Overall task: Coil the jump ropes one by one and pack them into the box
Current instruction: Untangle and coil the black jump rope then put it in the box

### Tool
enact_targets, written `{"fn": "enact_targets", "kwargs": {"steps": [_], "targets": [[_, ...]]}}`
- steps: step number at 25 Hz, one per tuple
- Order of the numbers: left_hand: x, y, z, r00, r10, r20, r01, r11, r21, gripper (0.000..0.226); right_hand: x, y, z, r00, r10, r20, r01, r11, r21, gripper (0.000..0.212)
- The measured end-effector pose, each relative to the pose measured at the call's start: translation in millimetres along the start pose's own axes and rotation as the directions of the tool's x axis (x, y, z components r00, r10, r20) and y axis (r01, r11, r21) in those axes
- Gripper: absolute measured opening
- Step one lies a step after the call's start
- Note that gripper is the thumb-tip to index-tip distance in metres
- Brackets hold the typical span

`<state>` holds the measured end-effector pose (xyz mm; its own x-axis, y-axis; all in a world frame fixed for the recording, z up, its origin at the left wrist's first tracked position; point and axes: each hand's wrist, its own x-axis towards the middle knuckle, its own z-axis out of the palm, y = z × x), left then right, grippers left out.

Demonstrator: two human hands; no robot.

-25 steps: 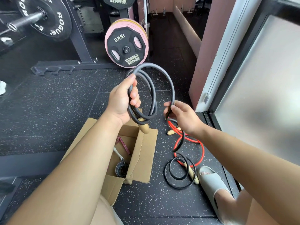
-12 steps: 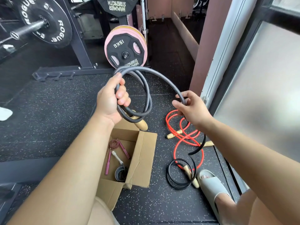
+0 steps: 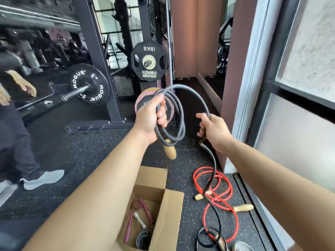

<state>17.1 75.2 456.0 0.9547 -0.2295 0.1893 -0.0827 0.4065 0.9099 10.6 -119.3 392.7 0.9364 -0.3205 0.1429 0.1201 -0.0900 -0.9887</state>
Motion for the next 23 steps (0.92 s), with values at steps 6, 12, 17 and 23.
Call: {"fn": "enact_targets", "kwargs": {"steps": [6, 12, 17, 23], "targets": [[10.7, 97.6, 57.2, 0.993, 0.114, 0.024, -0.116, 0.987, 0.109, 0.03, 6.4, -148.8, -3.7, 0.978, 0.01, 0.207, -0.109, 0.876, 0.469, 0.021], [16.7, 171.4, 106.7, 0.976, 0.212, 0.039, -0.216, 0.95, 0.227, 0.026, 13.1, -283.8, -15.3, 0.93, -0.155, 0.334, -0.16, 0.647, 0.746, 0.03], [9.1, 194.8, 127.8, 0.963, 0.183, 0.2, -0.245, 0.904, 0.351, 0.026, 8.3, -346.8, -7.2, 0.912, -0.265, 0.312, -0.087, 0.619, 0.781, 0.031], [-0.2, 208.0, 118.4, 0.939, 0.322, 0.123, -0.343, 0.835, 0.43, 0.037, -13.2, -341.8, 7.3, 0.958, -0.285, 0.03, 0.238, 0.848, 0.473, 0.025]]}}
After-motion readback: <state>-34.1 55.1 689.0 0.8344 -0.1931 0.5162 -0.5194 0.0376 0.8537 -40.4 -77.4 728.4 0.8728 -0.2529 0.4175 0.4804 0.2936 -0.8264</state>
